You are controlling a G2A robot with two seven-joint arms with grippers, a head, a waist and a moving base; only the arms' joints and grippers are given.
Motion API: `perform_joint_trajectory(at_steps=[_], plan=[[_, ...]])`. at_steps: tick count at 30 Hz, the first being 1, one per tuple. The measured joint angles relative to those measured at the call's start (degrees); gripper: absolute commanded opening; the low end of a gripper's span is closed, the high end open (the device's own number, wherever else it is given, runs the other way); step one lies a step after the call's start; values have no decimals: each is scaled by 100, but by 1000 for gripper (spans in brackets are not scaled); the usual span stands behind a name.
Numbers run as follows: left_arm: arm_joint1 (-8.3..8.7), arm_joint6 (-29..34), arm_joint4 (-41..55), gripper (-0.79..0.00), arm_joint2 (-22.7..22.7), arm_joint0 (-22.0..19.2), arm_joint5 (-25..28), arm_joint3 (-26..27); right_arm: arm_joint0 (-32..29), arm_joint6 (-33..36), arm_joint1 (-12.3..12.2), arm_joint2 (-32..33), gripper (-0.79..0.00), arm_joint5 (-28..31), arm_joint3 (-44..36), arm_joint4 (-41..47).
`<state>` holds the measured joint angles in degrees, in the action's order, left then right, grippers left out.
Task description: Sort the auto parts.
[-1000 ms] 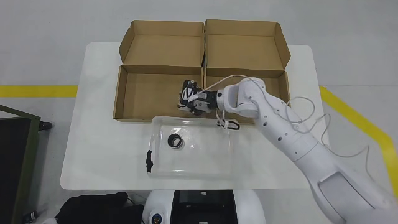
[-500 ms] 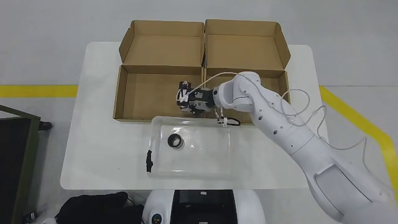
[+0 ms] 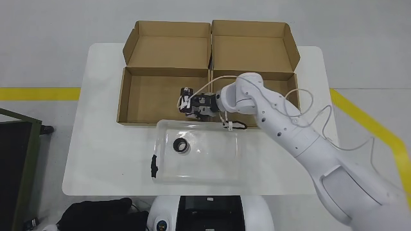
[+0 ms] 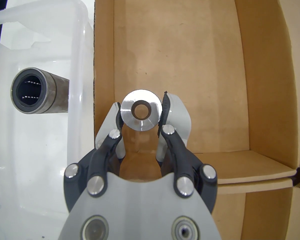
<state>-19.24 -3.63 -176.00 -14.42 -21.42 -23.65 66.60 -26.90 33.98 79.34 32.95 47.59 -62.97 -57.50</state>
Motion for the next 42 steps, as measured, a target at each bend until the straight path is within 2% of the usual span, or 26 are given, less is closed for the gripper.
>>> perform_joint_trajectory(at_steps=[4,10,18,31,42], plan=[[0,0,0,0,0,0,0,0,42,47,35,-42,-631,37,83,-59],[0,0,0,0,0,0,0,0,100,102,80,-85,-603,101,114,-131],[0,0,0,0,0,0,0,0,129,129,124,-98,-468,128,163,-181],[0,0,0,0,0,0,0,0,194,16,72,202,-419,48,-231,-306],[0,0,0,0,0,0,0,0,-141,74,-98,649,-403,43,-1385,-99]])
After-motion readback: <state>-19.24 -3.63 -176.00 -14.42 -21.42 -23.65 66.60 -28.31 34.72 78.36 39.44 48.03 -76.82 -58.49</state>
